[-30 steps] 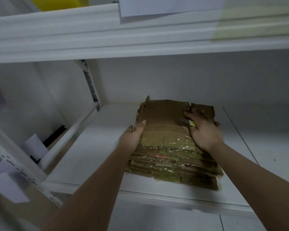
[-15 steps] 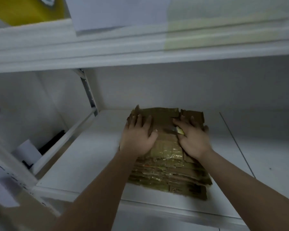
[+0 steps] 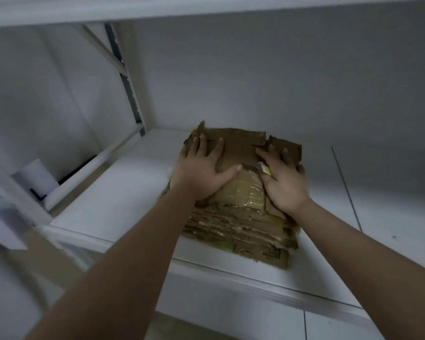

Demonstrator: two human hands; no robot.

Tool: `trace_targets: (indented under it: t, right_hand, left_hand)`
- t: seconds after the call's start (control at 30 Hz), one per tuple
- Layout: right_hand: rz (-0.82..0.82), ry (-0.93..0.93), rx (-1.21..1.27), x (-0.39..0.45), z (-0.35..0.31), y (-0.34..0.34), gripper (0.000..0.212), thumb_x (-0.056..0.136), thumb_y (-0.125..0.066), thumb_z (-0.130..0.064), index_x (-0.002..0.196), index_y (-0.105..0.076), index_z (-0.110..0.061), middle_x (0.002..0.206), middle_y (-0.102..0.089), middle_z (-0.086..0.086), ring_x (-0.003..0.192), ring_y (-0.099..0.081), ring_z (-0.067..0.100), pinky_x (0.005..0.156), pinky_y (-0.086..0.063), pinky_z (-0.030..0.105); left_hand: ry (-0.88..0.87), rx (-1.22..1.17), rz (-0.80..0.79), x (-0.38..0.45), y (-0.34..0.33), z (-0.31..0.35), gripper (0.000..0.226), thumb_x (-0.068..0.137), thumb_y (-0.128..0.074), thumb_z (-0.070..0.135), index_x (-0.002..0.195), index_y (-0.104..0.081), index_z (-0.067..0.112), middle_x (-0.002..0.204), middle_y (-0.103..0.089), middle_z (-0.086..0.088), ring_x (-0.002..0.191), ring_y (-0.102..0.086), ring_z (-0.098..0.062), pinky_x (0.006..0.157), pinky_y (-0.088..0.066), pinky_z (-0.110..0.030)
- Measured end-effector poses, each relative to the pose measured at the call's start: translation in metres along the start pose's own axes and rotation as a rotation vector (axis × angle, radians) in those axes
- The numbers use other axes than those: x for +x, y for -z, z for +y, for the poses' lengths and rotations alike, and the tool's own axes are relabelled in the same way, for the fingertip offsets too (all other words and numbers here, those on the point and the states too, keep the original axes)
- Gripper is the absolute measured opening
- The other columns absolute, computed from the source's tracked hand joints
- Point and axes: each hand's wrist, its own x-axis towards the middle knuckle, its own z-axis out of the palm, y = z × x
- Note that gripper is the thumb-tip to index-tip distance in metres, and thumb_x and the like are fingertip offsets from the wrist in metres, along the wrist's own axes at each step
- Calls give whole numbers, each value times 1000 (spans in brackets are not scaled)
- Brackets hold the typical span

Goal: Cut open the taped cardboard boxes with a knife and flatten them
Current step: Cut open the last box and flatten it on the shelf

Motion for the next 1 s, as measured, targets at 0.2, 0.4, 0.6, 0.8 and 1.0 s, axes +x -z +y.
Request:
trace_targets:
  t: [0.2,0.4,0.6,0.8,1.0]
  right_hand:
    - [125,-81,445,-15,-20,45,30,103,-30,-33,116,-55,-24,112,-62,11,122,-48,32,107,-31,41]
    - [206,-117,107,-39,-19,72,29,100,-35,-25,113,-57,-12,104,-62,17,109,-53,38,92,-44,46]
    - [284,-174,26,-72,-19,73,27,93,-43,-15,117,-57,-13,111,-62,15,109,-52,37,86,-47,43]
    - [318,-255,43,-114,-21,69,30,96,-44,-15,123,-55,-12,114,-62,15,122,-39,35,86,-42,42]
    - [293,-344,108,-146,-23,69,19,97,-45,-21,102,-59,-9,91,-61,13,79,-53,31,60,-39,32]
  left_hand:
    - [-26,121,0,-9,31,2,81,83,-16,81,152,-15,38,162,-3,-11,149,8,-28,116,2,-52]
    - [-5,178,34,-16,67,32,54,95,-31,62,123,-61,27,134,-52,-13,128,-42,-35,105,-35,-50]
    - [-45,30,162,-58,73,37,47,100,-32,49,127,-61,23,127,-58,-12,121,-47,-33,102,-35,-44]
    - [-118,-36,185,-100,68,32,44,100,-39,39,138,-52,21,151,-40,-8,141,-27,-28,116,-21,-44]
    - [-246,-103,235,-127,73,40,39,99,-43,28,135,-55,18,145,-46,-9,139,-32,-28,114,-25,-45]
